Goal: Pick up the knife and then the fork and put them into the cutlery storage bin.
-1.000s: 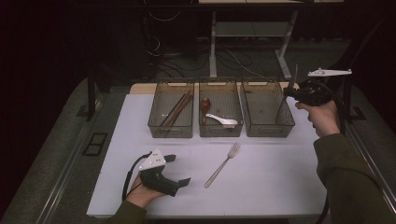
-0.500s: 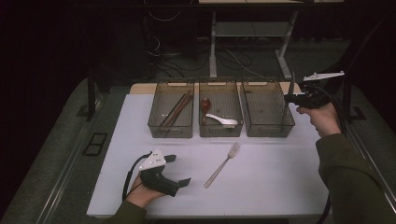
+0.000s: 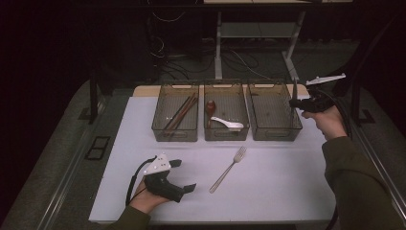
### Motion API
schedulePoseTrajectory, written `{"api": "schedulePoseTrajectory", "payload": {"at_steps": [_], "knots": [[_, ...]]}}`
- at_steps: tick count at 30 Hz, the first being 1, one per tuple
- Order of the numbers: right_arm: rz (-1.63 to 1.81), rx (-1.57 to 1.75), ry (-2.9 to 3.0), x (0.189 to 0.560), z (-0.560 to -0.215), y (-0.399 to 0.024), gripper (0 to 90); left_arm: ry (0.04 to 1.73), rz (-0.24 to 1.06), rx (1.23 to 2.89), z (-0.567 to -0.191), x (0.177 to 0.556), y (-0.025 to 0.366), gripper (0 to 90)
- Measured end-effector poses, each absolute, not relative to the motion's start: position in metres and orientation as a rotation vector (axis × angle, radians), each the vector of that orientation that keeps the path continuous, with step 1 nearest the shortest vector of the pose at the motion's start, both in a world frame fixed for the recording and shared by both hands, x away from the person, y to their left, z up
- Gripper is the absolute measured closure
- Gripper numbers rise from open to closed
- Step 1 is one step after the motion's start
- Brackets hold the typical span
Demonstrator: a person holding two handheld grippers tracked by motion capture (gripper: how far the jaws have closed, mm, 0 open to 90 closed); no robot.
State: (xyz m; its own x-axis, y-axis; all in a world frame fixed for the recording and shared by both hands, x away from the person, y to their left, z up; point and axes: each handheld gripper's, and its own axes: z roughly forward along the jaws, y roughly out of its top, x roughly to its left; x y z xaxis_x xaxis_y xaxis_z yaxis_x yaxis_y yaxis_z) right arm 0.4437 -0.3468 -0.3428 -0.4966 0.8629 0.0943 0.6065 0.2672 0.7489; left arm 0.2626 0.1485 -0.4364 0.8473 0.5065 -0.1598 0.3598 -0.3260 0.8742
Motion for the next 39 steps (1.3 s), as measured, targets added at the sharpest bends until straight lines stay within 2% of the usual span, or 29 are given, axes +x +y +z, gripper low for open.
{"api": "schedulePoseTrajectory", "payload": {"at_steps": [26,39], "knots": [[1.027,1.367,2.258,0.489,-0.391,-0.303,85.0,0.596,0.156,1.983,-0.437,0.262,0.14,0.0],[1.057,1.39,2.255,0.487,-0.389,-0.306,74.6,0.594,0.15,1.987,-0.437,0.262,0.139,0.0]]}}
